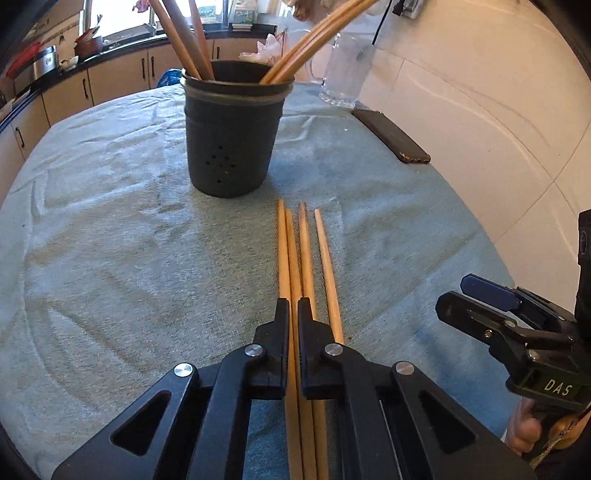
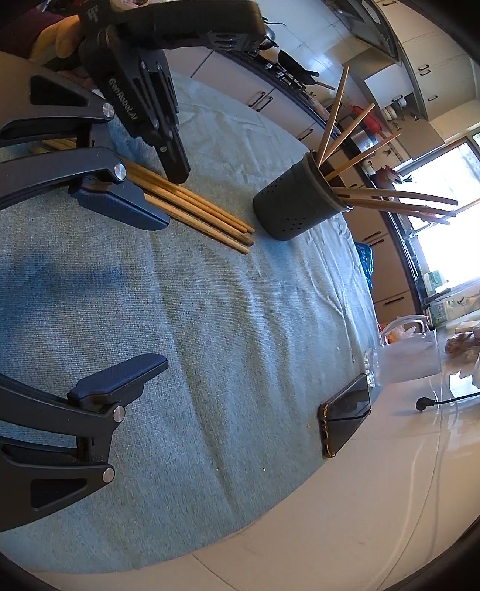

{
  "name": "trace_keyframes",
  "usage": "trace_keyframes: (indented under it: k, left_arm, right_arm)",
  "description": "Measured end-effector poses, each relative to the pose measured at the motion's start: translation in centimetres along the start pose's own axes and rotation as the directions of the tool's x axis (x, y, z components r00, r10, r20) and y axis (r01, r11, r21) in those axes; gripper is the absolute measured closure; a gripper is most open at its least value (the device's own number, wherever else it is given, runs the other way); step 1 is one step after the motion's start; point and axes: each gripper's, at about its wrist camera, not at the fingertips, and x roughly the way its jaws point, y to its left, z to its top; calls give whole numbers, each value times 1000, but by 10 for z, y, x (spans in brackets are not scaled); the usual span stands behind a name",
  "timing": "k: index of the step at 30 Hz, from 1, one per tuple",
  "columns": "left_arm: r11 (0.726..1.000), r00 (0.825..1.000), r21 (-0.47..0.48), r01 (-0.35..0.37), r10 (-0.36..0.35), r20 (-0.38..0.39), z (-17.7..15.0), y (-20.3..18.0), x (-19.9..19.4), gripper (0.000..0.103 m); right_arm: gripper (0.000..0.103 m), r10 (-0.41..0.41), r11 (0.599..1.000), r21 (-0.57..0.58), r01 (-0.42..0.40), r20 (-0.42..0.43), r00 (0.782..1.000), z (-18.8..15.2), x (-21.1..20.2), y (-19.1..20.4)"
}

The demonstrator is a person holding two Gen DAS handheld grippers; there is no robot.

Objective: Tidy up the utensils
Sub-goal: 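Move both grippers back to the chopstick row on the towel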

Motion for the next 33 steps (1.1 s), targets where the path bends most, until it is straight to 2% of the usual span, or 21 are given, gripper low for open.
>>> trace_keyframes:
  k: [4,11,16,19,25,27,30,33]
  left_arm:
    - [999,1000,38,-30,30,-3,4,-6,7,99]
    - [1000,1000,-28,-12,12,-18,12,8,14,99]
    - [999,999,19,-46,47,-14,10,1,15,96]
    - [998,998,10,-57,57,-35,14,1,21,95]
    - [988,996,-132,-85,79,-52,8,29,8,97]
    - [978,994,-181,-100,90,-61,-2,42,-2,97]
    - [969,997,-239,-60,48,-54,-13,57,-11,97]
    - [968,998,-248,-48,38,-43,-17,60,-13,96]
  right_arm:
    - [29,4,1000,12,-4,-15,1000,-3,4,0]
    - [29,-2,1000,-5,2,-26,1000,-4,6,4]
    - [29,-5,1000,-19,4,-34,999,-2,10,10]
    - [29,-5,999,-35,4,-44,999,-1,15,17]
    - [29,5,996,-89,-10,-65,998,1,22,36]
    - [32,0,992,-127,-9,-68,998,1,24,44]
    - [45,-22,982,-191,6,-83,996,2,34,58]
    - [58,-49,976,-217,25,-107,993,5,50,69]
